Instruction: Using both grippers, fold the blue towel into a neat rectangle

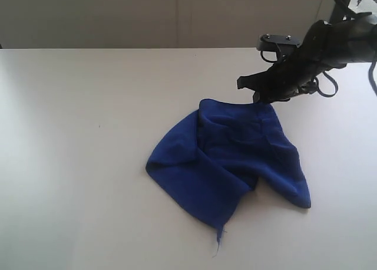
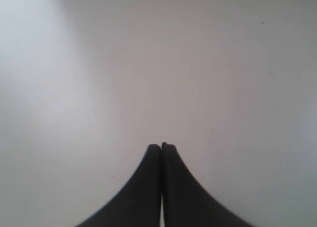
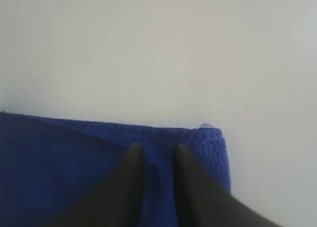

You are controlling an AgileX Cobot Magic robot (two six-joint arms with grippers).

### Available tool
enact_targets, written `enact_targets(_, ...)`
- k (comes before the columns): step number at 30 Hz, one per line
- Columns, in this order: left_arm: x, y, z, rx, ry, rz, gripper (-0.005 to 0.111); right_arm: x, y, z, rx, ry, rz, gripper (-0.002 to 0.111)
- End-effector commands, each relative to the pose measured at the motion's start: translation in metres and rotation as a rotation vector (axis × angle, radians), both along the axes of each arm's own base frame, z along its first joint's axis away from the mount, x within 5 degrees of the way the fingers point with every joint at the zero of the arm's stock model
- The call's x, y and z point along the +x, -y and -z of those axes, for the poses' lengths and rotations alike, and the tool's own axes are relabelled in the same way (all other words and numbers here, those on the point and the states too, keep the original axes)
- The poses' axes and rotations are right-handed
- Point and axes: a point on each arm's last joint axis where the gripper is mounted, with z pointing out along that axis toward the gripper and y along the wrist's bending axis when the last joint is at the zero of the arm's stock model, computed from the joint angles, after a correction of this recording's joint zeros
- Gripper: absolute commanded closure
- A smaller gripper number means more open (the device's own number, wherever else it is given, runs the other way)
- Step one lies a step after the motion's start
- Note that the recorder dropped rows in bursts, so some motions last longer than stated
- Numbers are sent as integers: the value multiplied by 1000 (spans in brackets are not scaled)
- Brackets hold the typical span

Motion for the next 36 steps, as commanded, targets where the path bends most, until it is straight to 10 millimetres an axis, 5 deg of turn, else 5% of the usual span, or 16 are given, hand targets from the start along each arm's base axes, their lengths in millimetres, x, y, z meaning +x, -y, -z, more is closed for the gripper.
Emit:
enact_targets(1,0,0,3,0,-10,0,107,2,-3,2,20,15,-10,87)
enact_targets(18,0,0,3,0,-10,0,107,4,-4,17,9,4,-29,72)
enact_targets(30,0,0,3,0,-10,0,107,4,-3,-4,3,55,-35,108)
enact_targets(36,0,0,3,0,-10,0,107,2,-4,-5,-20,50,-91,108)
